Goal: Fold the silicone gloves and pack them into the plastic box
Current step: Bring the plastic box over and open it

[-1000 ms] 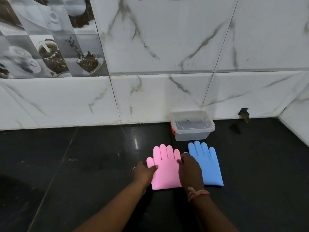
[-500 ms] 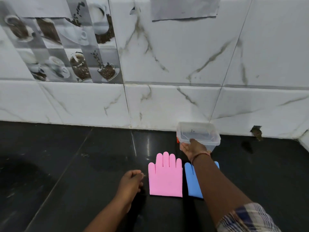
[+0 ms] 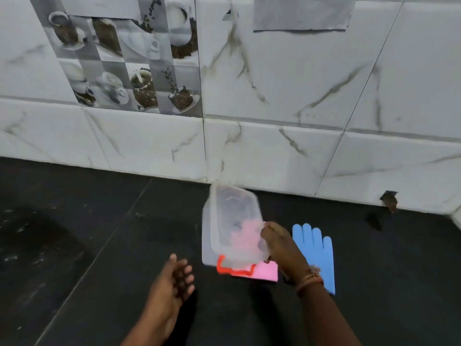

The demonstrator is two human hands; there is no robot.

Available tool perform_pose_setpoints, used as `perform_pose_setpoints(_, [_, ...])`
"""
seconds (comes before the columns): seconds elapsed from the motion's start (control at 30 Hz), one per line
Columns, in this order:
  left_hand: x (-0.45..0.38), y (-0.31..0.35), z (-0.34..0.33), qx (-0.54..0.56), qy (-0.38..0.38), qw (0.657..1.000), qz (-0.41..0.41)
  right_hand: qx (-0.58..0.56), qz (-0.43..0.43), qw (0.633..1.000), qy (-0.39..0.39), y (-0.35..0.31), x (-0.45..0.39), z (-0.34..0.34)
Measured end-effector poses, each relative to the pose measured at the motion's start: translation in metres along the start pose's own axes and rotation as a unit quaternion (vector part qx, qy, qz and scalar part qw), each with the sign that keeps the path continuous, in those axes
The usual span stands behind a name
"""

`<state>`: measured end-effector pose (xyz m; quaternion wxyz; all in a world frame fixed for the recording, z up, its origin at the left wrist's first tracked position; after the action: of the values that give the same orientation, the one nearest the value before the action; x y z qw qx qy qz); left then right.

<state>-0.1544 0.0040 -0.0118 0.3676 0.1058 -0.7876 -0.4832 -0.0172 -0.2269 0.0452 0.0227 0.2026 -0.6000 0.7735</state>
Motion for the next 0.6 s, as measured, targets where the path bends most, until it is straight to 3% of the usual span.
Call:
perform_pose_setpoints(0.07, [0.000, 0.013, 0.016, 0.037, -0.043, 0.998, 0.025, 0.203, 0.062, 0.977, -0.029, 0.000, 0.020, -0.017])
perform_pose_setpoints(0.13, [0.005, 0.019, 0.028, 0.036, -0.112, 0.993, 0.030, 0.366, 0.099, 0.924, -0.050, 0.001, 0.032, -0.036])
perform_pose_setpoints(0.27, [0.026, 0.008, 0.052, -0.011, -0.129, 0.991, 0.028, 0.585, 0.116, 0.801, 0.055, -0.003, 0.040, -0.076])
perform_pose_setpoints(0.3, [0.031, 0.002, 0.056, -0.015, -0.123, 0.992, 0.030, 0.593, 0.108, 0.796, 0.056, -0.002, 0.042, -0.084])
perform_pose_setpoints(0.4, [0.040, -0.003, 0.057, -0.016, -0.137, 0.990, 0.014, 0.521, 0.083, 0.849, -0.018, 0.002, 0.051, -0.113])
perform_pose_setpoints(0.47, [0.041, -0.007, 0.057, -0.027, -0.136, 0.990, 0.011, 0.503, 0.070, 0.859, -0.058, 0.006, 0.058, -0.133])
perform_pose_setpoints(0.6, [0.043, -0.014, 0.061, -0.006, -0.131, 0.989, 0.069, 0.579, 0.090, 0.799, -0.133, 0.023, 0.065, -0.159])
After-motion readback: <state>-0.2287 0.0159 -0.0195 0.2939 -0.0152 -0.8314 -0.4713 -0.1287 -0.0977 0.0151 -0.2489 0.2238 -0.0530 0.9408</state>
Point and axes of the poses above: each hand's wrist, its own x-axis away from the middle knuckle, its own z-axis out of the back of the hand, y = z × x, the point moved 1 cm from there along -x, towards the middle knuckle, and after that the axes turned 9 degrees about -z, right-handed, at the moved point
